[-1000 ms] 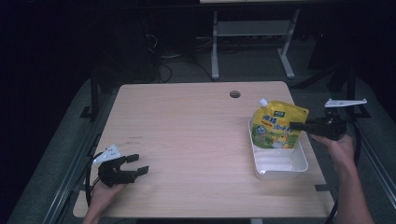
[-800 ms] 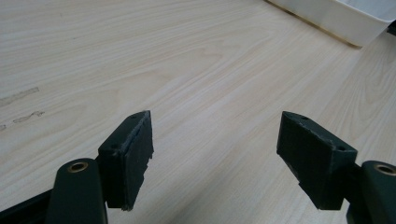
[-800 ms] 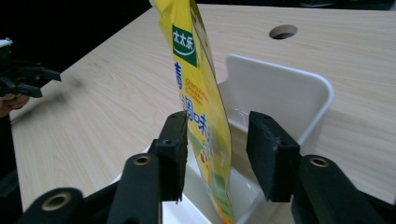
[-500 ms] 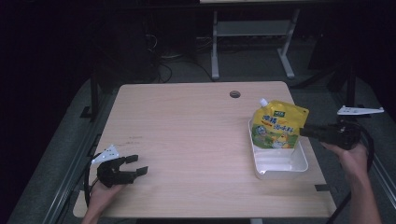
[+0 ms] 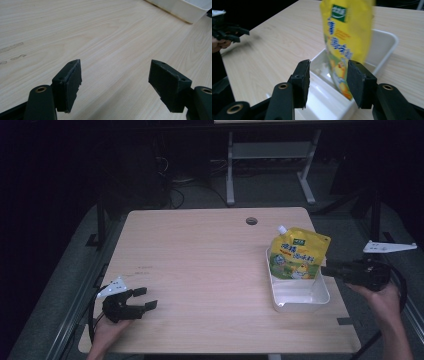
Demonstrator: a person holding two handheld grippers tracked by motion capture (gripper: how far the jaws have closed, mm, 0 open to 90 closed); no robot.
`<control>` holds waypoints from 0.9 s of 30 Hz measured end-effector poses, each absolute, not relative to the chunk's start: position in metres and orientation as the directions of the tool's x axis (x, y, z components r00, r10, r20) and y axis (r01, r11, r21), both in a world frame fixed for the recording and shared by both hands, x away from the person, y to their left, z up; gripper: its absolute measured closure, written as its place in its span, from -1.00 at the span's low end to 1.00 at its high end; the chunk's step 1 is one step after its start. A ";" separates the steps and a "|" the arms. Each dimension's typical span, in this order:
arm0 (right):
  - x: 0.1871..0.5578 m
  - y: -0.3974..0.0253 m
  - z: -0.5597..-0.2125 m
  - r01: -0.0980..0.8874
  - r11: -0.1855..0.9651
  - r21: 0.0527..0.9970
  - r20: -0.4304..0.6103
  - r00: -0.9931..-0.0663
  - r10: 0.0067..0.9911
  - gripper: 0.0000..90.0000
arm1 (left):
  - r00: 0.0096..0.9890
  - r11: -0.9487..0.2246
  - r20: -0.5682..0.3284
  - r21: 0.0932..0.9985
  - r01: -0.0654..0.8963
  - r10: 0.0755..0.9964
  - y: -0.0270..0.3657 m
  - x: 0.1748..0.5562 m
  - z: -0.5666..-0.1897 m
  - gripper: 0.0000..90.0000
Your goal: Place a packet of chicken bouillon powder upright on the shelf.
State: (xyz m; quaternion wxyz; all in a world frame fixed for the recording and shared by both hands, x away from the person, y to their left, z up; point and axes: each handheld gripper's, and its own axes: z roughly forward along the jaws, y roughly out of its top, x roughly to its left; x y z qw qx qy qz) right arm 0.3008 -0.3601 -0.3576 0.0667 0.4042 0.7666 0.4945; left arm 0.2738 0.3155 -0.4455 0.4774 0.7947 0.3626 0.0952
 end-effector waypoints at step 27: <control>0.303 -0.242 -0.360 0.524 0.319 0.790 0.279 -0.770 0.574 -0.19 | 0.754 -0.337 -0.155 0.825 0.454 0.639 0.302 0.275 -0.442 -0.59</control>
